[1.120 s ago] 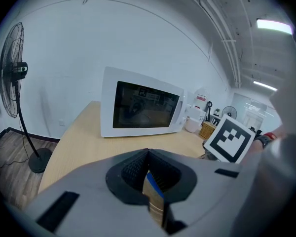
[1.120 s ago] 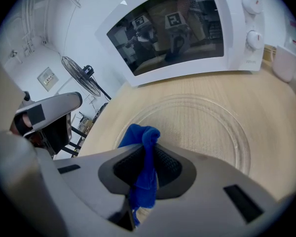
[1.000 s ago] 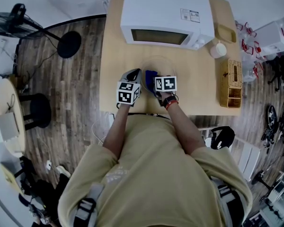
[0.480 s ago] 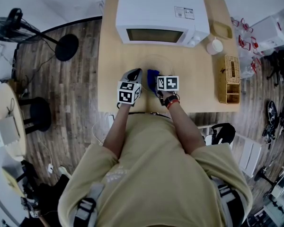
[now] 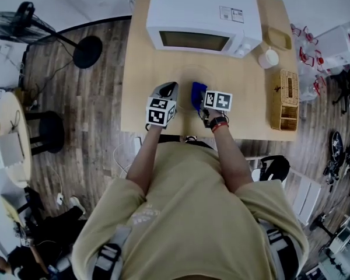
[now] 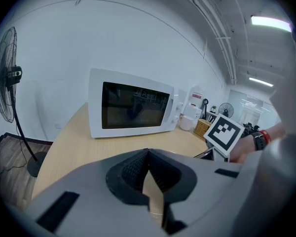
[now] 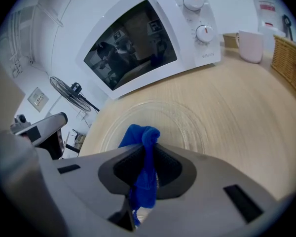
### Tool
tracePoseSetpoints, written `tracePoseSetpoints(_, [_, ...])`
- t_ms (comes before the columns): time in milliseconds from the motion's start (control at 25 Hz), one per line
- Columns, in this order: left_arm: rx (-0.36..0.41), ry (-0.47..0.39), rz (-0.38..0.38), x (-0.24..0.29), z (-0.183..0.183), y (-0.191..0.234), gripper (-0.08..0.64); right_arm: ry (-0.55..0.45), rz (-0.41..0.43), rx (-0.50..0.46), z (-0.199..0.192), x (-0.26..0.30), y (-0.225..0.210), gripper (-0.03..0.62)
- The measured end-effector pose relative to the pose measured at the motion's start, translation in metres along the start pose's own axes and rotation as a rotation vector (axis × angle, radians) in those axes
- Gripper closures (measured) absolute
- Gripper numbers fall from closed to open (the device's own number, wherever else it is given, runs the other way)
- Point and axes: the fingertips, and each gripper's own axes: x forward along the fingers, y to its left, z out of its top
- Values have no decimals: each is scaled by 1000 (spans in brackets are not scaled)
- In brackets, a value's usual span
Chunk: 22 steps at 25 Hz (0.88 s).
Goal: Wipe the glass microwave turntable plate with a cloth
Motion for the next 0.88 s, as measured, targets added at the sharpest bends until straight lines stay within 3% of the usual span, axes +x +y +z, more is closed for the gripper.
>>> tracePoseSetpoints(320, [-16, 6, 18, -2, -9, -16, 541, -23, -8, 12, 2, -10, -16, 517])
tracePoseSetpoints(880, [26, 42, -62, 0, -9, -27, 541, -32, -117, 44, -1, -34, -50, 518])
